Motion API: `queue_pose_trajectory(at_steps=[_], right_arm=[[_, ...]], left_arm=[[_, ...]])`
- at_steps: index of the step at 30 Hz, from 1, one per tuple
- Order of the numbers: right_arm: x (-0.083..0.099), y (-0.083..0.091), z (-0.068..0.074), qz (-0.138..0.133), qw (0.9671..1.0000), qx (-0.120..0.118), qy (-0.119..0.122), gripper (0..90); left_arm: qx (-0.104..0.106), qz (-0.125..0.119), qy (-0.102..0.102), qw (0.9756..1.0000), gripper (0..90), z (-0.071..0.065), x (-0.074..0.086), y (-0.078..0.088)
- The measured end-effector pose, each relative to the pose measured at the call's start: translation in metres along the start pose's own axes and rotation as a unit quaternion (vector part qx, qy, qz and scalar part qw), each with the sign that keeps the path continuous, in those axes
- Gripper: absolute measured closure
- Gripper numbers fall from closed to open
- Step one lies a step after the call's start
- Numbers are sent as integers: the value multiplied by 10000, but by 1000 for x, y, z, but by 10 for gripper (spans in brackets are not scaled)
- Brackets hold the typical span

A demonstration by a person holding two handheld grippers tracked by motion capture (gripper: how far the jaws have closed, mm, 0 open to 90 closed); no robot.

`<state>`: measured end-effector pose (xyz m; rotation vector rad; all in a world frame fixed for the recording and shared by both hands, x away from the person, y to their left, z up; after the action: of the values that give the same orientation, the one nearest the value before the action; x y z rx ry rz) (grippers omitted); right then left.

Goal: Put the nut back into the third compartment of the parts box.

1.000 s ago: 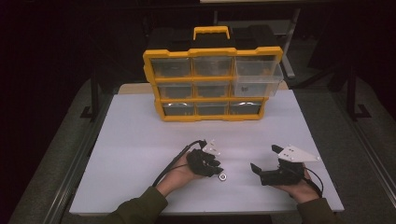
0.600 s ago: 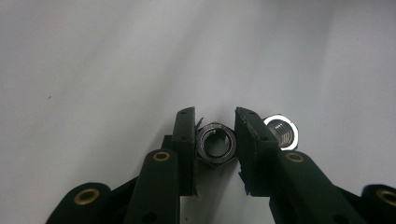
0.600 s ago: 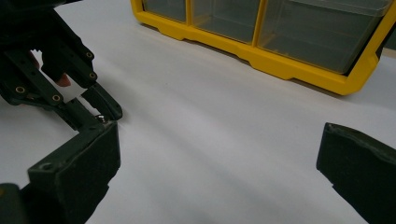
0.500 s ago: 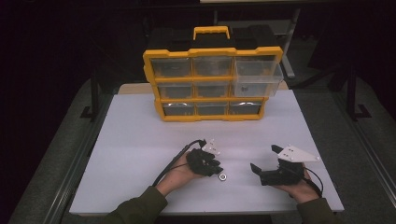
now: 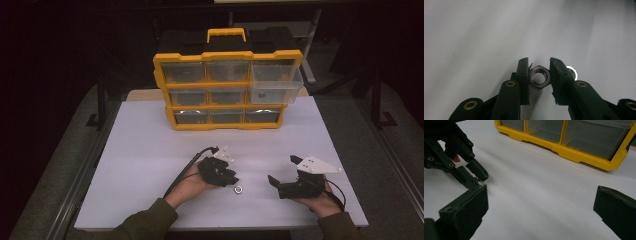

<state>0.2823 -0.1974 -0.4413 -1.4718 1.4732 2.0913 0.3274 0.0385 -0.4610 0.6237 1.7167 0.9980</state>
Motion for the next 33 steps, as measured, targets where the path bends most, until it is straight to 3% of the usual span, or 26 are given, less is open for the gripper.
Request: queue_pose_trajectory(at_steps=[6,8,18,27,33], right_arm=[[0,1,-1,-12,10000,17,-29,0],[0,1,0,-4,10000,5,-46,0],[0,0,0,-9,10000,6,-40,0],[0,1,0,0,10000,4,-57,0],[0,1,0,-8,10000,3,-51,0]], left_arm=[[95,-76,25,9999,706,1,-4,8],[60,-43,-48,10000,706,2,-6,13],[63,-256,60,9996,706,6,-15,32],[30,-245,-50,9997,706,10,-24,45],[77,-342,-14,9994,706,11,-31,53]])
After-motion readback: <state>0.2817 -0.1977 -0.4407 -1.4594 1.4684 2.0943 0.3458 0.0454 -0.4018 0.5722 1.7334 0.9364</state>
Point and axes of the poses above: each handheld gripper's, and its own axes: y roughly backward along the jaws, x roughly out of its underside, z roughly to its left, the point moved 4 cm from there along -y, roughly forward along the jaws, and after that the axes turned 11 degrees about z, right-handed, at the moved point
